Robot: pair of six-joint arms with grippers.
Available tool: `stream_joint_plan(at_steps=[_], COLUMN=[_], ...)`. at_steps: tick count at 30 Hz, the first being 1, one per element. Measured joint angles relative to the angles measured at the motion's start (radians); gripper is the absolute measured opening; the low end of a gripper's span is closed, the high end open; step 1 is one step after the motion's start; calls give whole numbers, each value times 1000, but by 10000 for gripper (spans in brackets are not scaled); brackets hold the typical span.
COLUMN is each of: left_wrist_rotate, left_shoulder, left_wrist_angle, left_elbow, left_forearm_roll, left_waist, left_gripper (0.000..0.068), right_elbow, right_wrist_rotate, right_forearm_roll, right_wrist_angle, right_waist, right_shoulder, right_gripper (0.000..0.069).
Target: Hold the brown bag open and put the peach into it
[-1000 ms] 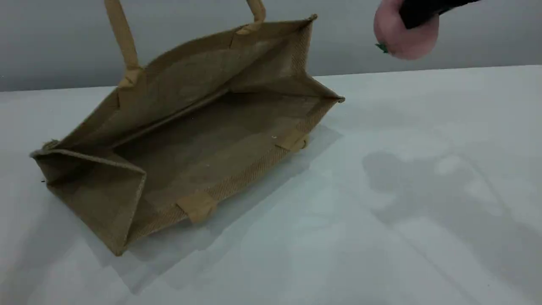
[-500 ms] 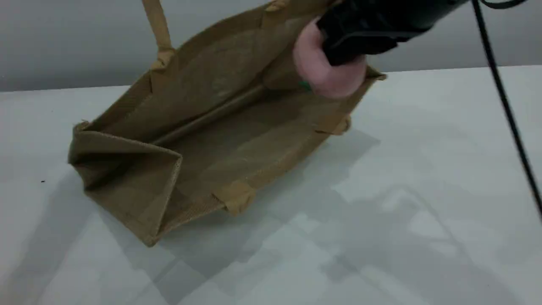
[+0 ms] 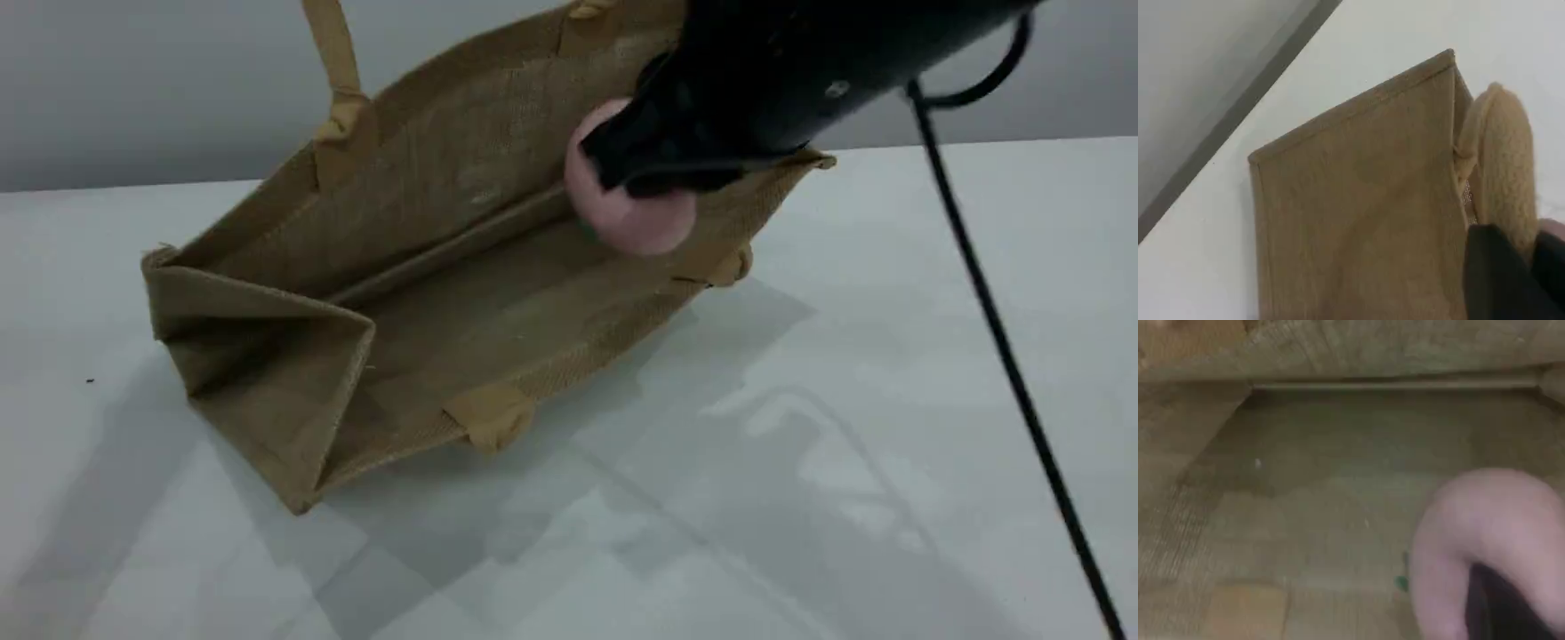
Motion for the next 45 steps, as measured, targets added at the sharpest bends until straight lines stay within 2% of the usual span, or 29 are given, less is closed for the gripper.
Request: stream_joint_plan(at_steps=[7,14,17,20,28,31,39,45], left_wrist_rotate=[-1,-1,-2,-2,-2,-2,-4,-6], left_shoulder=[0,0,0,0,0,0,0,0], left_wrist_angle=[0,1,1,1,1,1,2,1], left_elbow=[0,0,0,0,0,0,0,0], left_forearm_roll=[-2,-29,-29,-29,-29,-29,-27,-27], left_waist=[0,0,0,0,0,0,0,0], left_gripper=[92,92,92,92,92,92,92,92], right_elbow=[-28,-144,-189,-211,-211,-211,-210,-210], right_wrist_rotate=[-1,1,3,4,11,8,-35,-64], right_forearm_roll=[3,1,2,4,72,80,78,48], right_wrist_angle=[-148,-154,-154,-158,-161,-150,21,156], right_waist=[36,49,48,48,46,44,-34,-167], right_shoulder=[130,258,289,292,293,288,162,6], right_gripper=[22,26,53,137,545,620,613,604])
